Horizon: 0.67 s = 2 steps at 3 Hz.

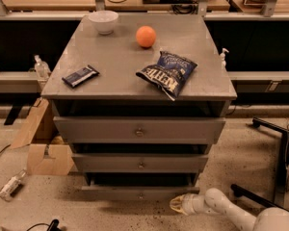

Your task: Close bottom drawer

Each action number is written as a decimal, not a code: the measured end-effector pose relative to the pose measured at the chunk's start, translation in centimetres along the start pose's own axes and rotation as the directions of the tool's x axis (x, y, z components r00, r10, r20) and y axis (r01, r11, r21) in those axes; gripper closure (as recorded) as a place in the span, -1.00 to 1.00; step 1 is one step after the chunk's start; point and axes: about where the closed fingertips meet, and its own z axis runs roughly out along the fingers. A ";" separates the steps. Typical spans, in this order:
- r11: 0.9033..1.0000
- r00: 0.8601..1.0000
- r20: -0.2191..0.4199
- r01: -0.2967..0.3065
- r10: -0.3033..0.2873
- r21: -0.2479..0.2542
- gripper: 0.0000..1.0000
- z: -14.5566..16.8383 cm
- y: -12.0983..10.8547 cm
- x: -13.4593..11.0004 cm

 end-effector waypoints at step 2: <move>1.000 1.000 -0.021 -0.007 0.007 0.003 1.00 0.5 -7.0 1.8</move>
Offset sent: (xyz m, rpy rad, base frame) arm 0.1825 -0.0477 0.0122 -0.0619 0.0029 -0.0339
